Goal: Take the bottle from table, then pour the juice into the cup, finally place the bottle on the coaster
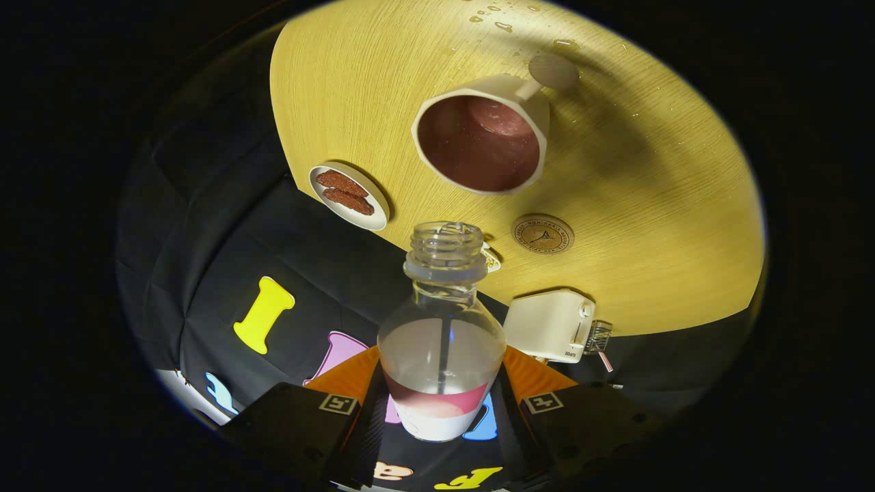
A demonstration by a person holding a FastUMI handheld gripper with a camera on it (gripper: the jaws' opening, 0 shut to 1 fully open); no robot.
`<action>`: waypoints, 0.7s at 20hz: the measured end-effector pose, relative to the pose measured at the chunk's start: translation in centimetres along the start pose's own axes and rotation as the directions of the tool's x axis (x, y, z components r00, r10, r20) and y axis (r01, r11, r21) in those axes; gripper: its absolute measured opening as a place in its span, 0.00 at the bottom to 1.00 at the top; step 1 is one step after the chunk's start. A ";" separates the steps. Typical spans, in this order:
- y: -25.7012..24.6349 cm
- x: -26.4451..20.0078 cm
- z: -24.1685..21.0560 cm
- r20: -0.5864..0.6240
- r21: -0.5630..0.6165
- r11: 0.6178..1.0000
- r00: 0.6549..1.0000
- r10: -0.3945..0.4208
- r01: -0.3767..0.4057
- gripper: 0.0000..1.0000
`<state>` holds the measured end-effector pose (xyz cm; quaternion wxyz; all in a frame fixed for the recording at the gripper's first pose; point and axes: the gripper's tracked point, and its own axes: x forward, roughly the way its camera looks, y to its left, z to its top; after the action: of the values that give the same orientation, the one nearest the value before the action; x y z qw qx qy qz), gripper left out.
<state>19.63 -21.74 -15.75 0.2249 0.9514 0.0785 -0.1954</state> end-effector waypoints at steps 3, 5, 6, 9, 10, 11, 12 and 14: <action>0.1 -0.1 0.5 0.024 -0.024 1.000 1.000 0.015 -0.015 0.73; 0.3 -0.2 0.9 0.042 -0.042 0.999 0.998 0.036 -0.034 0.73; 0.2 -0.1 1.2 0.050 -0.054 0.998 0.998 0.042 -0.039 0.73; -0.2 0.4 1.4 0.072 -0.087 0.995 0.996 0.059 -0.053 0.73; -0.4 0.5 1.3 0.082 -0.115 0.992 0.994 0.066 -0.056 0.72; -0.7 0.7 1.3 0.091 -0.162 0.985 0.993 0.075 -0.060 0.73; -0.9 0.8 1.2 0.103 -0.224 0.972 0.991 0.090 -0.065 0.72; -2.1 1.1 1.0 0.130 -0.394 0.918 0.986 0.103 -0.044 0.72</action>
<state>19.75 -20.25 -17.89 0.4223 0.8726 0.0629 -0.2371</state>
